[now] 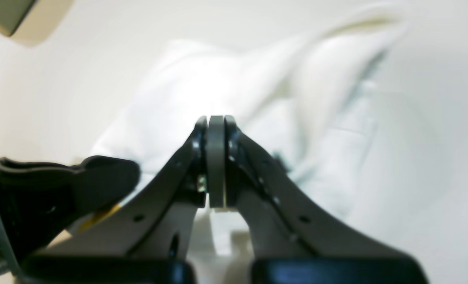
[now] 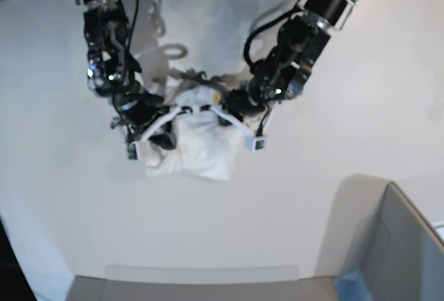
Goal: Layout the t-shirt on the table in an organized manner, then fold the t-shirt properly
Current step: 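Grasp the folded bundle edges with both grippers and tuck them under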
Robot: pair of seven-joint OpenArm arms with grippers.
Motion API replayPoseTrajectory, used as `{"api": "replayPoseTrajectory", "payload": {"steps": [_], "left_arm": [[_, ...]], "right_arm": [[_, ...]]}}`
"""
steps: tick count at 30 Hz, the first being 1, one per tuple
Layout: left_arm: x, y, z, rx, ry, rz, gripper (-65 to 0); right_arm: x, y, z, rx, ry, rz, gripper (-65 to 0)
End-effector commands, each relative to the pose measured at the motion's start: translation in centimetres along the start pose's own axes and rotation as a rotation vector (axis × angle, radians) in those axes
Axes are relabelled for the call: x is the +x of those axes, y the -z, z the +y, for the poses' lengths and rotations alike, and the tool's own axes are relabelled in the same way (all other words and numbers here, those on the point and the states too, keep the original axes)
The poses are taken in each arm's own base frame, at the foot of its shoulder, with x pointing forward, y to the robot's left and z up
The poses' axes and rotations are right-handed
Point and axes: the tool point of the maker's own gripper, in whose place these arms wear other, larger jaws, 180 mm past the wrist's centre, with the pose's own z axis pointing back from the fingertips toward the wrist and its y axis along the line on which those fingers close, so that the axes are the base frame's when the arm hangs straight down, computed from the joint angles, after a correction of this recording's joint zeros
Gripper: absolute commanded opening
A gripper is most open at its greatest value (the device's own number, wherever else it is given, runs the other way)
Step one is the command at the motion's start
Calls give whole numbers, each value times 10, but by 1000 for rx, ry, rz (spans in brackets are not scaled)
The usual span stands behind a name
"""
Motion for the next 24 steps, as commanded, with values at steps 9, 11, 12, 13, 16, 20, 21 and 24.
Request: {"api": "replayPoseTrajectory", "payload": {"steps": [9,11,12,13,16,20,21,24], "left_arm": [[23,21,33,100,-12,-37,-647],[24,22,36,111,-12,-47,-647],[27,22,36,110,-10,-54,-647],[35,22,33,107,-4,-66,-647],[44,23,34,114,2,-77,-647],[56,25,43,140,4,-91,-647],[62,26,45,147,6,-97,-647],[65,24,69,199,12,-90,-647]], "right_arm": [[4,-25,-62,-146,61,-45,-650],[1,-25,-62,-142,59,-35,-650],[-2,-23,-62,-141,60,-27,-650],[-7,-20,-64,-143,64,-13,-650],[-22,0,-61,-122,69,50,-650],[-31,18,-60,-112,71,73,-650],[-31,20,-57,-105,65,65,-650],[-30,22,-51,-94,55,60,-650]]}}
